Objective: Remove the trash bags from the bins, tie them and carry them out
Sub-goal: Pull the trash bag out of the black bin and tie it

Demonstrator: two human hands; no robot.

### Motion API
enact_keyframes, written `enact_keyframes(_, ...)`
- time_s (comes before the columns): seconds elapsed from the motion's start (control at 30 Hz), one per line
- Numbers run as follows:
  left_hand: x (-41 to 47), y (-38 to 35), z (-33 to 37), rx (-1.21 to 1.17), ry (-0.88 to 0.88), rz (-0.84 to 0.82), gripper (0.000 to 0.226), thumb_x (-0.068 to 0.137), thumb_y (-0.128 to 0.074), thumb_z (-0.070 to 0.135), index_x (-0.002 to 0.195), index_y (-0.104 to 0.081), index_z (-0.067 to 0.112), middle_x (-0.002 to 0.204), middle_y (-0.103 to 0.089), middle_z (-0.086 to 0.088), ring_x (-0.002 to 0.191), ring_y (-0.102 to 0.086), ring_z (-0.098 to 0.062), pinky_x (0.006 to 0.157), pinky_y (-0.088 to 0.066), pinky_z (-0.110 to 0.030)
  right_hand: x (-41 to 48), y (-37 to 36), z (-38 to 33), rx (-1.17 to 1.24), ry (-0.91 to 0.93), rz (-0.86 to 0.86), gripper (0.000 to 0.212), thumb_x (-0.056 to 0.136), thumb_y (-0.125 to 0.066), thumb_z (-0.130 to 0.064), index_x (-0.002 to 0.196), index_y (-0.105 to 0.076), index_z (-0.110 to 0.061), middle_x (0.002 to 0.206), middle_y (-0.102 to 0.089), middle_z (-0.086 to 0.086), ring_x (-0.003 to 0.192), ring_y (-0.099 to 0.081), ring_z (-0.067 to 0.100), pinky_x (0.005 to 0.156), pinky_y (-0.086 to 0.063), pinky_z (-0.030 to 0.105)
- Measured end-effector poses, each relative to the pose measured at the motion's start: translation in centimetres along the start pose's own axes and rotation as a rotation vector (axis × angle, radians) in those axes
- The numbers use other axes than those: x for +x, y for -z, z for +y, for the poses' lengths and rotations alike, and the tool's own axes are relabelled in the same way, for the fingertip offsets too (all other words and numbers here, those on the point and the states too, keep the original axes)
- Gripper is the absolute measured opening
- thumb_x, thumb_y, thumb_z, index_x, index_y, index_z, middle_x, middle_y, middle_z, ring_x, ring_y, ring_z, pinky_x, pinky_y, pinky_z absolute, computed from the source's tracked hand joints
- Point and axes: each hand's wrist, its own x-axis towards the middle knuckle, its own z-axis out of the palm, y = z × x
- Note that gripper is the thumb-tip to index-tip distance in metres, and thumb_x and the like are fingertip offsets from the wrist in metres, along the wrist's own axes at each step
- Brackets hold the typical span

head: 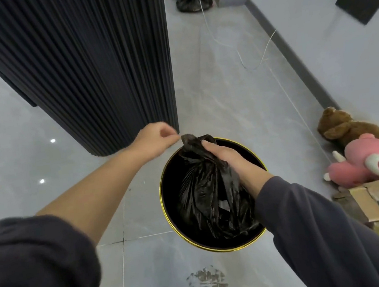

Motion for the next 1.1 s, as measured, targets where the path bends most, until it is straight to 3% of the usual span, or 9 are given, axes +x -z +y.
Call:
enact_keyframes(0.07, -1.8, 0.1, -2.7, 0.126, 0.202, -0.048, 0.046, 0.088, -0.061, 0.04, 0.126, -0.052, 0.016, 0.118, -0.057, -0.002, 0.105, -0.058, -0.021, 0.091, -0.05, -0.037, -0.3, -1.1, -0.9, 0.03, -0.003, 0.06, 0.048, 0.096, -0.049, -0.043, 0.128, -0.055, -0.008, 0.126, -0.061, 0.008, 0.115, -0.058, 0.024, 0.079, -0.038, 0.022)
enact_keyframes(0.17, -4.7, 0.0, -4.9, -0.048, 0.399, -0.355, 0.035, 0.096, -0.053, 0.028, 0.122, -0.048, 0.007, 0.113, -0.059, -0.012, 0.09, -0.067, -0.027, 0.08, -0.058, -0.04, -1.3, -2.3, -1.6, 0.162, -0.013, 0.006, 0.03, 0.094, -0.056, -0.035, 0.109, -0.063, -0.011, 0.086, -0.064, -0.004, 0.073, -0.061, 0.009, 0.065, -0.044, 0.022)
enact_keyframes(0.23, -5.5, -0.5, -5.5, -0.158, 0.381, -0.458, 0.023, 0.098, -0.05, 0.023, 0.11, -0.054, 0.004, 0.105, -0.065, -0.016, 0.085, -0.071, -0.028, 0.079, -0.059, -0.04, -1.6, -2.8, -1.8, 0.118, 0.0, 0.008, 0.026, 0.092, -0.059, -0.036, 0.097, -0.068, -0.012, 0.084, -0.07, -0.001, 0.073, -0.067, 0.014, 0.067, -0.051, 0.025)
enact_keyframes(0.33, -5.4, -1.4, -5.7, -0.247, 0.304, -0.444, 0.014, 0.097, -0.052, 0.018, 0.096, -0.055, 0.004, 0.093, -0.07, -0.018, 0.081, -0.072, -0.03, 0.076, -0.06, -0.039, -2.3, -2.5, -2.0, 0.057, 0.047, 0.028, 0.03, 0.09, -0.059, -0.038, 0.094, -0.071, -0.01, 0.09, -0.075, 0.007, 0.081, -0.072, 0.023, 0.079, -0.055, 0.031)
enact_keyframes(0.5, -5.4, -2.3, -4.7, -0.218, 0.244, -0.408, 0.012, 0.095, -0.054, 0.015, 0.095, -0.054, 0.003, 0.087, -0.07, -0.023, 0.075, -0.072, -0.032, 0.07, -0.06, -0.038, -4.4, -1.2, -3.3, 0.027, 0.14, 0.032, 0.029, 0.094, -0.056, -0.031, 0.075, -0.067, -0.012, 0.056, -0.069, -0.003, 0.049, -0.065, 0.01, 0.047, -0.046, 0.014)
enact_keyframes(0.67, -5.1, -3.3, -2.8, -0.139, 0.22, -0.379, 0.01, 0.095, -0.052, 0.012, 0.088, -0.053, 0.005, 0.077, -0.069, -0.019, 0.065, -0.07, -0.027, 0.065, -0.06, -0.036, -6.2, 0.6, -4.2, 0.004, 0.161, 0.086, 0.031, 0.093, -0.057, -0.032, 0.077, -0.068, -0.008, 0.063, -0.07, 0.004, 0.052, -0.066, 0.014, 0.052, -0.049, 0.019)
enact_keyframes(1.0, -5.0, -5.0, -0.7, -0.12, 0.259, -0.32, 0.013, 0.096, -0.051, 0.014, 0.086, -0.053, 0.006, 0.074, -0.07, -0.019, 0.068, -0.072, -0.029, 0.066, -0.061, -0.037, -8.9, 2.7, -6.8, 0.106, 0.128, 0.176, 0.041, 0.086, -0.064, -0.039, 0.1, -0.069, -0.001, 0.087, -0.069, 0.019, 0.074, -0.065, 0.031, 0.082, -0.053, 0.045)
enact_keyframes(1.1, -4.9, -5.9, -0.3, -0.156, 0.26, -0.234, 0.016, 0.097, -0.048, 0.016, 0.091, -0.057, 0.004, 0.071, -0.069, -0.015, 0.064, -0.071, -0.027, 0.064, -0.06, -0.035, -9.7, 3.6, -7.7, 0.184, 0.148, 0.18, 0.034, 0.084, -0.067, -0.038, 0.091, -0.07, -0.005, 0.081, -0.071, 0.015, 0.072, -0.066, 0.029, 0.082, -0.055, 0.043)
